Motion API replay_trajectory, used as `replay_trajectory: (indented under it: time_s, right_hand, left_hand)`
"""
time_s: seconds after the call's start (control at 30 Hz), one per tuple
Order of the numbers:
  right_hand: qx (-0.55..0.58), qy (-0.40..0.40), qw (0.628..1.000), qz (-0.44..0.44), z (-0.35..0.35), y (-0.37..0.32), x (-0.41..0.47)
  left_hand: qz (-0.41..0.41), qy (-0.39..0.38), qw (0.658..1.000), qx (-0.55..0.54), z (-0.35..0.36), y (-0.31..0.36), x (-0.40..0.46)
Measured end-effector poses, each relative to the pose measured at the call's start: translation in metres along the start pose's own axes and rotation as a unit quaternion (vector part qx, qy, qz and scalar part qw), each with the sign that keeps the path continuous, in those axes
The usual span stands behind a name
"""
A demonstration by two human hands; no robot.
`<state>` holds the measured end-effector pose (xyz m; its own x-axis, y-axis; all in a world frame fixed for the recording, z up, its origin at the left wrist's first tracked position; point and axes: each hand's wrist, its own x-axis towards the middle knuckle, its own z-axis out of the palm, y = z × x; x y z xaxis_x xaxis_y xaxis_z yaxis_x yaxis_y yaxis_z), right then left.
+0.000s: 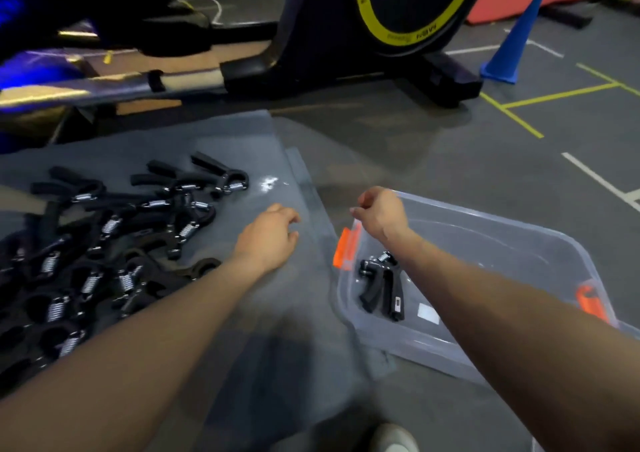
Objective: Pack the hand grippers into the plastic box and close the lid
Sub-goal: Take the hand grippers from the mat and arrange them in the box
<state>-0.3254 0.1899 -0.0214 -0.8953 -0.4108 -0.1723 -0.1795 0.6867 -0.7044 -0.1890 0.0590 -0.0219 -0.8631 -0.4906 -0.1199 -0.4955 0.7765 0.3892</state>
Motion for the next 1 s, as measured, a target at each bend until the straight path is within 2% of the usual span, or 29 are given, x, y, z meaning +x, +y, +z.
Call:
replay_trajectory:
  time_s: [0.23, 0.47, 0.7, 1.0]
  right_hand:
    - [-0.048, -0.143, 0.984, -0.098, 0.07, -0.086, -0.046]
    - [-0.098, -0.266, 0.95, -0.131, 0.143, -0.121, -0.084]
    - [-0.197, -0.313, 0.917, -0.147, 0.189, -0.128, -0.095]
    - [-0.275, -0.255, 0.91, -0.178, 0.194, -0.13, -0.099]
  left_hand:
    - [-0.084, 0.04, 0.996, -0.003, -0.053, -0.077, -0.052]
    - [-0.13, 0.015, 0.991, 0.019, -0.072, -0.139, -0.089]
    - [-0.169, -0.009, 0.985, 0.023, -0.073, -0.185, -0.116]
    - [-0.172, -0.002, 0.985, 0.01, -0.072, -0.197, -0.116]
